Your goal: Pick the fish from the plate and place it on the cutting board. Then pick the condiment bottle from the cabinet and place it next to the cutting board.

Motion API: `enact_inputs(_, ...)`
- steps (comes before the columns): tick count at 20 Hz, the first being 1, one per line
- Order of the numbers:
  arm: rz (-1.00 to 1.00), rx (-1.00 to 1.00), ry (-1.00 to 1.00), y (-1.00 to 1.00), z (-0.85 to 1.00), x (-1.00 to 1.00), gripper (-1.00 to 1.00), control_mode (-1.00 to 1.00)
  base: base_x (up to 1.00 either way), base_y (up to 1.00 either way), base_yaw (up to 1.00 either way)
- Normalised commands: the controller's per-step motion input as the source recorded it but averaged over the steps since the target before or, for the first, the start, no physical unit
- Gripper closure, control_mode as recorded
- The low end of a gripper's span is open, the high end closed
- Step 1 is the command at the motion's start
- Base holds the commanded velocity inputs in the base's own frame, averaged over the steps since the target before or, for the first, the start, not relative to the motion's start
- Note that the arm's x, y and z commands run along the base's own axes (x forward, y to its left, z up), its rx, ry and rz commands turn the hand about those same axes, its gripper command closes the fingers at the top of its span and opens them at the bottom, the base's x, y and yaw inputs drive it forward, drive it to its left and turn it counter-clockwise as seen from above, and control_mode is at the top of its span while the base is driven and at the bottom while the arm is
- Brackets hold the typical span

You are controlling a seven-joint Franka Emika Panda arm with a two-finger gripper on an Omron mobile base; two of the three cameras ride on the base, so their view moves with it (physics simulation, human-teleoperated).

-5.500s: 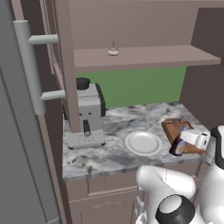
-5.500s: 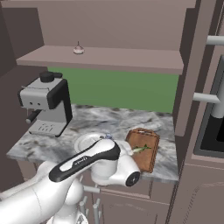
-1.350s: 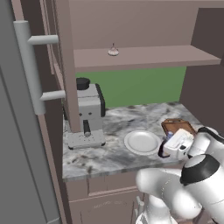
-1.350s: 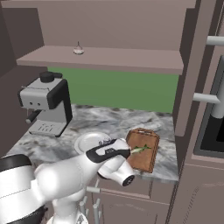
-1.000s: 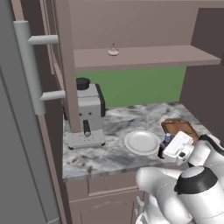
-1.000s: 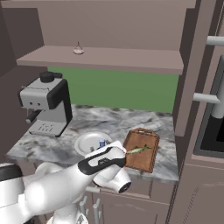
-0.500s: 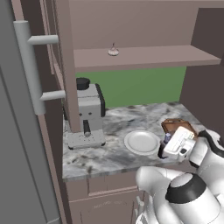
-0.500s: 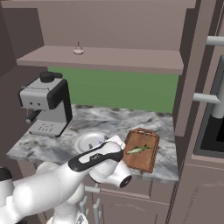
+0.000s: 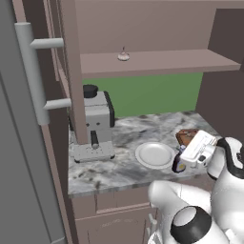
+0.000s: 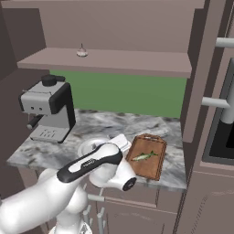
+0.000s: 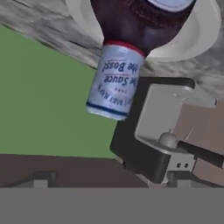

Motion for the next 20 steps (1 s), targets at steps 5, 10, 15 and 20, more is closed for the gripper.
enact_inputs(5, -0.02, -0.03, -0.18, 0.0, 0.47, -0.3, -1.0, -1.0, 0.0, 0.0, 0.0)
enact_inputs(10, 0.0, -0.05, -0.23, 0.0, 0.46, -0.4, -1.0, -1.0, 0.0, 0.0, 0.0)
enact_inputs(15, -0.01, -0.17, -0.22, 0.0, 0.45, -0.37, -1.0, -1.0, 0.0, 0.0, 0.0)
enact_inputs(20, -0.04, -0.3, -0.15, 0.02, 0.25, -0.38, -1.0, -1.0, 0.0, 0.0, 0.0)
